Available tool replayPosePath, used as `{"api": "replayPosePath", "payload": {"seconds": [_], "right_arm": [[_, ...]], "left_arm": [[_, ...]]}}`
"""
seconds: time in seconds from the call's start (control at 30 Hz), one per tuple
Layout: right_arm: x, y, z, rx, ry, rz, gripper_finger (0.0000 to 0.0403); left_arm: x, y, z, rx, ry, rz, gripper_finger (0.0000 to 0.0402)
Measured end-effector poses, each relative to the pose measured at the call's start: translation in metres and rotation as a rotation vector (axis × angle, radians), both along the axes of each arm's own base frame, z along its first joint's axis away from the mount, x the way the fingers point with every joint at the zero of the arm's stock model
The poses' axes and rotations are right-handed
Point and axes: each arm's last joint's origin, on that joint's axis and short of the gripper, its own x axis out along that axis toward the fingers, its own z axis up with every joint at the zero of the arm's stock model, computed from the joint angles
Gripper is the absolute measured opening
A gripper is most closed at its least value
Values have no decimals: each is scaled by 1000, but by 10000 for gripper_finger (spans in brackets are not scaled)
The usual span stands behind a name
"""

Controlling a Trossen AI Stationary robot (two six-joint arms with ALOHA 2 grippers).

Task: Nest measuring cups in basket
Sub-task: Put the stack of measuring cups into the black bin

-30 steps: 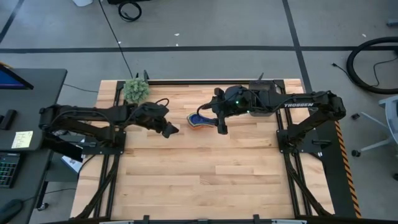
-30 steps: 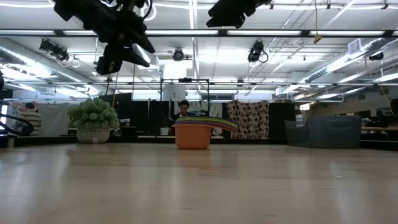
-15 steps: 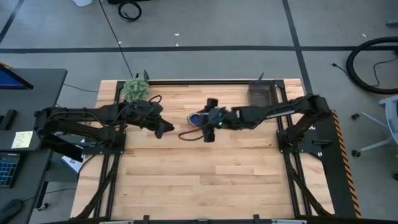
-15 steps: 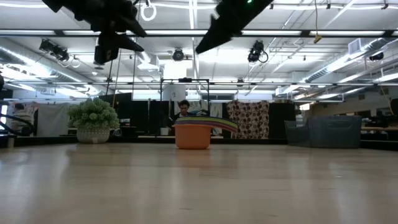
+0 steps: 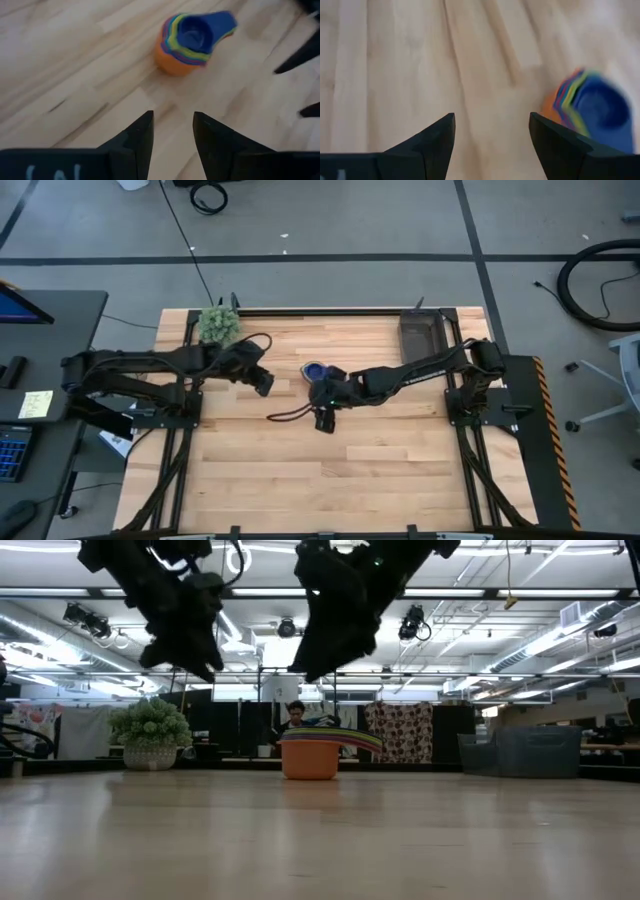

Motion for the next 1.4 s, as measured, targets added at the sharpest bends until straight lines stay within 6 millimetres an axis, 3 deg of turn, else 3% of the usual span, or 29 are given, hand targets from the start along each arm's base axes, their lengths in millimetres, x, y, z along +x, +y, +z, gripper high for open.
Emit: {"api": "replayPosePath", "payload": {"seconds": [0.13, 0.33, 0.6, 0.9, 1.4], "right_arm": [[-8, -1, -6, 59, 95, -32, 257], [-15, -21, -22, 75, 160, -82, 257], [-21, -50, -41, 99, 169, -123, 257], [-31, -62, -66, 147, 153, -112, 257], [-35, -100, -66, -67, 159, -161, 257]], "left_arm": [[4, 5, -3, -14, -3, 2, 141], [5, 5, -2, -21, -19, -6, 141], [5, 5, -1, -24, -28, -1, 141], [5, 5, -1, -24, -29, -1, 141], [5, 5, -1, -24, -29, 0, 141]]}}
